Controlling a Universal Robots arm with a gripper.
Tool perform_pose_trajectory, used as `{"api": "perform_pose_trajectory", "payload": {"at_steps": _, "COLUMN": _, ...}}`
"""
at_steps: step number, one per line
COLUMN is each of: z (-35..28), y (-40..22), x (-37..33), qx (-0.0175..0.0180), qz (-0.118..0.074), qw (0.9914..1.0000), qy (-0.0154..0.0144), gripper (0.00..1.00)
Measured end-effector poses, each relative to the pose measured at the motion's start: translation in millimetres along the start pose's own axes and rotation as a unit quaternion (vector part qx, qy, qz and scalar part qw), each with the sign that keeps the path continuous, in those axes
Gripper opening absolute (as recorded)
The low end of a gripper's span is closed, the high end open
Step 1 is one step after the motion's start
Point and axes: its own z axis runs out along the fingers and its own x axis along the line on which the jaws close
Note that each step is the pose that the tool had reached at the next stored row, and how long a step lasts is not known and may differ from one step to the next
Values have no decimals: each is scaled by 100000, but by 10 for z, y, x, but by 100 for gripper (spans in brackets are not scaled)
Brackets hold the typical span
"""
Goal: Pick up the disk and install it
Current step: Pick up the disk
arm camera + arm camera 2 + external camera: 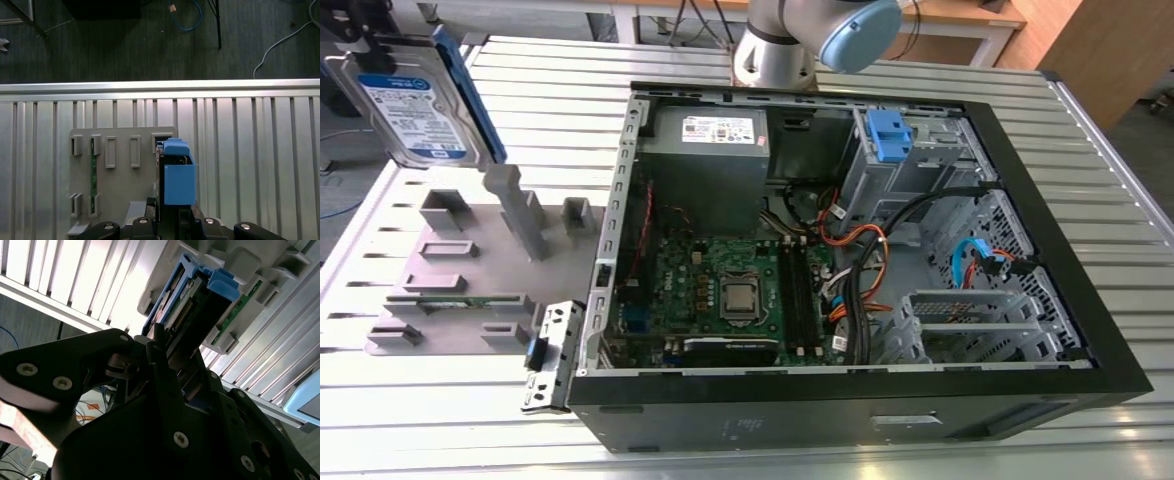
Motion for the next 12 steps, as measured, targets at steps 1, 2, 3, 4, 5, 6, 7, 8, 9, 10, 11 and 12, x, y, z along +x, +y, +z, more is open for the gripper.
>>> {"api": "perform_pose_trajectory", "payload": {"at_steps": 1, "z": -11, "y": 1, "x": 0, "qx": -2, "qz": 2, "qw": 100000, "qy": 6, "gripper": 35}}
{"api": "perform_pose_trajectory", "payload": {"at_steps": 2, "z": -19, "y": 1, "x": 0, "qx": -1, "qz": 3, "qw": 100000, "qy": 4, "gripper": 35}}
{"api": "perform_pose_trajectory", "payload": {"at_steps": 3, "z": -25, "y": 1, "x": 0, "qx": 0, "qz": 2, "qw": 100000, "qy": 4, "gripper": 35}}
{"api": "perform_pose_trajectory", "payload": {"at_steps": 4, "z": -28, "y": 1, "x": -1, "qx": 0, "qz": 2, "qw": 100000, "qy": 3, "gripper": 35}}
{"api": "perform_pose_trajectory", "payload": {"at_steps": 5, "z": -31, "y": 1, "x": -1, "qx": 3, "qz": 3, "qw": 100000, "qy": 1, "gripper": 35}}
{"api": "perform_pose_trajectory", "payload": {"at_steps": 6, "z": -35, "y": 1, "x": -1, "qx": -3, "qz": 3, "qw": 100000, "qy": 6, "gripper": 35}}
{"api": "perform_pose_trajectory", "payload": {"at_steps": 7, "z": -39, "y": 2, "x": -1, "qx": -2, "qz": 2, "qw": 100000, "qy": 3, "gripper": 35}}
{"api": "perform_pose_trajectory", "payload": {"at_steps": 8, "z": -45, "y": 2, "x": -1, "qx": -2, "qz": 2, "qw": 100000, "qy": 3, "gripper": 35}}
{"api": "perform_pose_trajectory", "payload": {"at_steps": 9, "z": -52, "y": 2, "x": -1, "qx": -5, "qz": 1, "qw": 100000, "qy": 8, "gripper": 35}}
{"api": "perform_pose_trajectory", "payload": {"at_steps": 10, "z": -68, "y": 3, "x": -2, "qx": -4, "qz": 2, "qw": 100000, "qy": 7, "gripper": 35}}
{"api": "perform_pose_trajectory", "payload": {"at_steps": 11, "z": -77, "y": 3, "x": -2, "qx": -3, "qz": 4, "qw": 100000, "qy": 5, "gripper": 35}}
{"api": "perform_pose_trajectory", "payload": {"at_steps": 12, "z": -87, "y": 4, "x": -2, "qx": -2, "qz": 2, "qw": 100000, "qy": 5, "gripper": 35}}
